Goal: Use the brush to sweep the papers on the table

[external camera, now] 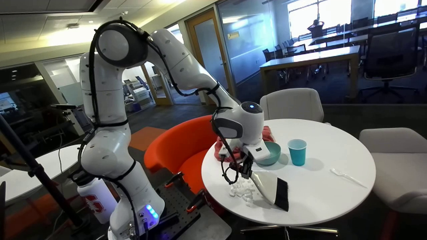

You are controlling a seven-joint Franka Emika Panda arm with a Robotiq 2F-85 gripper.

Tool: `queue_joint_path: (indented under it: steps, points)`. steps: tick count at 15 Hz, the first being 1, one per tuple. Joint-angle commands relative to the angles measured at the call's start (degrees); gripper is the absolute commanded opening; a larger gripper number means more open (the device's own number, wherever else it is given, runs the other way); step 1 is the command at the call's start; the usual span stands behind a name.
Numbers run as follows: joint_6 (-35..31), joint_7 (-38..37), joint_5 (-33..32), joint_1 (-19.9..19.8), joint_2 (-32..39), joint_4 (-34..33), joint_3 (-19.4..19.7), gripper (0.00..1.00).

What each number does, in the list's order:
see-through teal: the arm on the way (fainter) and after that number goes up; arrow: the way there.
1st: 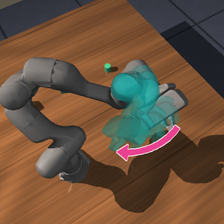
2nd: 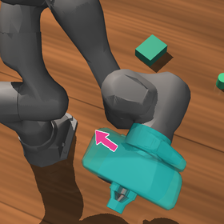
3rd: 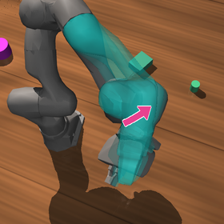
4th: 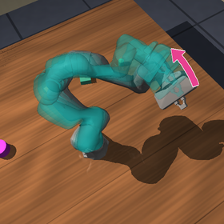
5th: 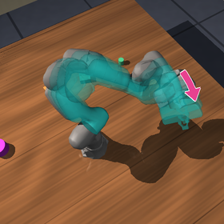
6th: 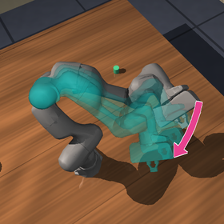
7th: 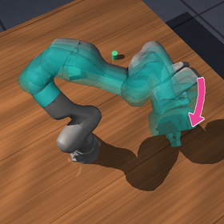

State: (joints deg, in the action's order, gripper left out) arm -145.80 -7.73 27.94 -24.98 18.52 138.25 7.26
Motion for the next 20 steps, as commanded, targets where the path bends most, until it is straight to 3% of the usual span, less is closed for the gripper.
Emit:
queue_joint_path:
  steps: [1,12,20]
  points:
    - [6.0,-0.7,0.2,3.1,-2.6,1.0,1.4,0.13]
    - [23.3,-4.7,-3.6,11.4,-8.8,1.9,1.7,0.13]
    - [7.2,-20.5,-16.9,14.7,-14.5,9.4,5.2,0.13]
